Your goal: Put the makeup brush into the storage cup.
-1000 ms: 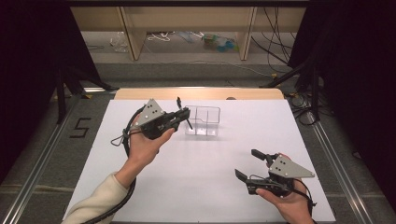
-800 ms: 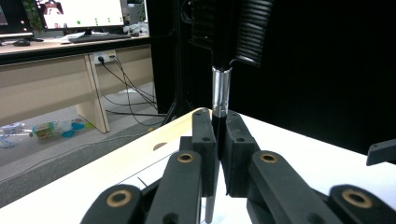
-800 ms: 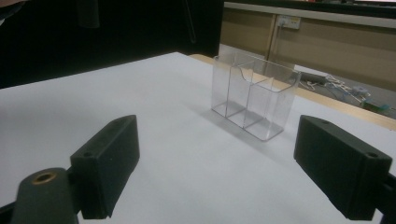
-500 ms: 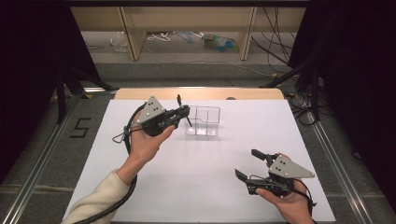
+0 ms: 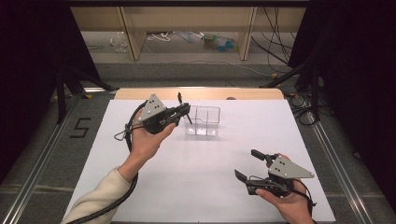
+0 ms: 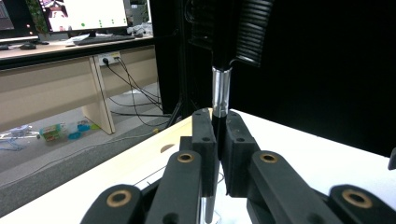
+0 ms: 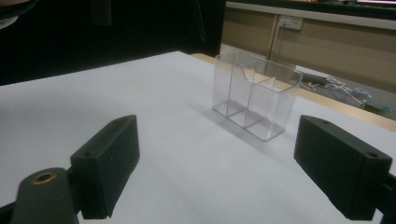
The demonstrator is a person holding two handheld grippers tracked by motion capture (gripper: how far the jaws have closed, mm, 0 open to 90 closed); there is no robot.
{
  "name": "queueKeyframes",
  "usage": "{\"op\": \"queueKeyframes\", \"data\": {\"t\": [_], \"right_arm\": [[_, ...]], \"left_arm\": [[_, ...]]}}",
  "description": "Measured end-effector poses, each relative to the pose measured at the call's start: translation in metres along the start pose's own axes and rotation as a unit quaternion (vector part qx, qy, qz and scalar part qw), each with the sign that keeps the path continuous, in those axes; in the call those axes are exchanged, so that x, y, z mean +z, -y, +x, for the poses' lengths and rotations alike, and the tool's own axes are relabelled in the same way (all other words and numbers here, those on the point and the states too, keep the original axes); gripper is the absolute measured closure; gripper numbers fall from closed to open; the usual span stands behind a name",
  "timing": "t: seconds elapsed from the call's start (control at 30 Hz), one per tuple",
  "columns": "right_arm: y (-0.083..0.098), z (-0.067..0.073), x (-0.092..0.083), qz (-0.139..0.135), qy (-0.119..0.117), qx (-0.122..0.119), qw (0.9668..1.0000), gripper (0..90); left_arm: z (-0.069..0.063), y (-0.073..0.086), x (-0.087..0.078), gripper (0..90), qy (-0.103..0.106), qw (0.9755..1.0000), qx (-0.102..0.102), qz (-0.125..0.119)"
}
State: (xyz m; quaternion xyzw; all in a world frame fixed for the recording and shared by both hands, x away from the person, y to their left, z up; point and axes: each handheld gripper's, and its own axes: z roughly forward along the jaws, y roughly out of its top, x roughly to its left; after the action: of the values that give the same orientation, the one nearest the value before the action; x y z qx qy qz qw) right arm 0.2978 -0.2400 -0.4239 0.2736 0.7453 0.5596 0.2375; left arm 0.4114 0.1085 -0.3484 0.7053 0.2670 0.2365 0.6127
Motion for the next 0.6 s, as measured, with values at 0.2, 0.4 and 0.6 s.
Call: {"op": "queueKeyframes", "data": {"t": [0.2, 0.4, 0.6], "right_arm": [[0.0001, -0.0002, -0.0001, -0.002, 0.0, -0.003, 1.0, 15.4], [0.0001, 0.0002, -0.0006, 0.003, -0.002, 0.0, 1.0, 15.4], [0.0001, 0.0004, -0.0005, 0.004, -0.003, 0.001, 1.0, 15.4]], "left_arm": [[0.0025, 0.0003, 0.0012, 85.1, -0.003, 1.0, 0.001, 0.0], [0.0029, -0.0016, 0.0004, 85.1, -0.003, 1.0, 0.004, 0.0], [0.0036, -0.001, 0.0036, 85.1, -0.005, 1.0, 0.002, 0.001]]}}
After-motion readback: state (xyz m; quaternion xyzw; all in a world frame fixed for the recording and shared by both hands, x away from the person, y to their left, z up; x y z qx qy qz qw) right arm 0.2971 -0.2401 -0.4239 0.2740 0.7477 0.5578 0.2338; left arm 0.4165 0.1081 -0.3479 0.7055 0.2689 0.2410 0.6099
